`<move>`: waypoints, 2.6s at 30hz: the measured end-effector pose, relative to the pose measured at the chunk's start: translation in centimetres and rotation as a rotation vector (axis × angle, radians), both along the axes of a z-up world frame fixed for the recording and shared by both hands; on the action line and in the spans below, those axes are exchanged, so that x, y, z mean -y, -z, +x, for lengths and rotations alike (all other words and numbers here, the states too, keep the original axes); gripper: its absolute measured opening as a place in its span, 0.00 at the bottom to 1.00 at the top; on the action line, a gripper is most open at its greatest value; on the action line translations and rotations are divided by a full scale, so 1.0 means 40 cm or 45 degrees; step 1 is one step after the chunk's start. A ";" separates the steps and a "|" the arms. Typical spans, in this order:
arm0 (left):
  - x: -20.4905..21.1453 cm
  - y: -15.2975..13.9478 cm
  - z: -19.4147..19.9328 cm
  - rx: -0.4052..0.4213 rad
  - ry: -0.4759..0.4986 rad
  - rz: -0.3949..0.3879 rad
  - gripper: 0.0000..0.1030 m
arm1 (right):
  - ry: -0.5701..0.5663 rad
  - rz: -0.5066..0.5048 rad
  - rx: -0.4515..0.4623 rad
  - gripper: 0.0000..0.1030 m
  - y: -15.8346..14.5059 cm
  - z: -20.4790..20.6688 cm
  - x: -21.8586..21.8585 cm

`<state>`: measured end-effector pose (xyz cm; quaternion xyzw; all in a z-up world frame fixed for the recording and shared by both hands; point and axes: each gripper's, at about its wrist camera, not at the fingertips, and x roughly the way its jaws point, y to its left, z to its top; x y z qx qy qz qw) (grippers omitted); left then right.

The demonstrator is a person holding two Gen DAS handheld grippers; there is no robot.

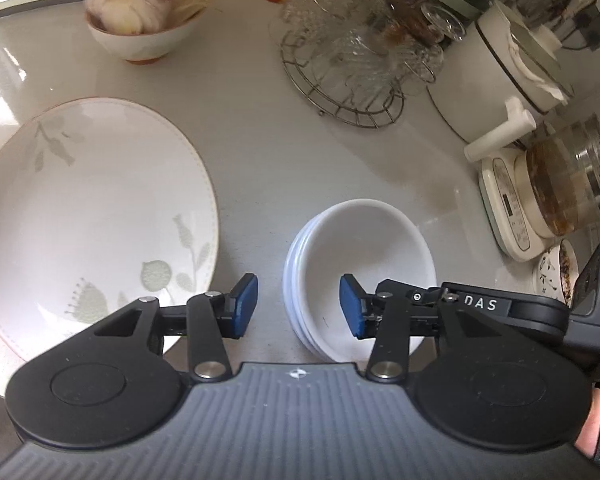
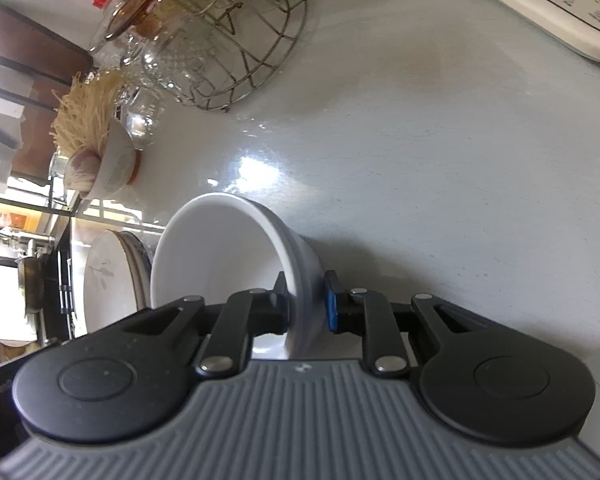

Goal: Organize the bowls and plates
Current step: 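Lift the bowl stack with both grippers and carry it over the large leaf-pattern plate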

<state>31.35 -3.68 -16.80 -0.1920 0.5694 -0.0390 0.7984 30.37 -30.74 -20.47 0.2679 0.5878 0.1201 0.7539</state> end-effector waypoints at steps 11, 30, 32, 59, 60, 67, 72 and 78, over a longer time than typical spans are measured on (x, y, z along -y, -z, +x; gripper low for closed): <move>0.073 0.038 0.050 -0.040 0.124 0.008 0.50 | 0.022 -0.026 0.019 0.15 -0.020 -0.011 0.013; 0.082 0.112 0.094 -0.137 0.084 -0.028 0.41 | -0.010 -0.052 -0.025 0.19 0.008 0.016 0.004; 0.076 0.113 0.092 -0.135 0.073 -0.047 0.41 | -0.024 -0.069 -0.017 0.19 0.004 0.015 0.000; -0.005 -0.060 0.052 0.058 0.035 -0.116 0.41 | -0.041 -0.074 0.155 0.19 -0.149 0.024 -0.056; -0.012 -0.067 0.048 0.066 0.030 -0.116 0.41 | -0.045 -0.073 0.164 0.19 -0.157 0.024 -0.063; -0.079 -0.102 0.020 0.123 -0.036 -0.131 0.41 | -0.085 -0.053 0.225 0.19 -0.198 0.026 -0.127; -0.141 -0.115 -0.006 0.156 -0.105 -0.132 0.41 | -0.144 -0.058 0.270 0.19 -0.217 0.026 -0.194; -0.231 -0.120 -0.038 0.174 -0.184 -0.127 0.41 | -0.214 -0.056 0.300 0.19 -0.224 0.023 -0.284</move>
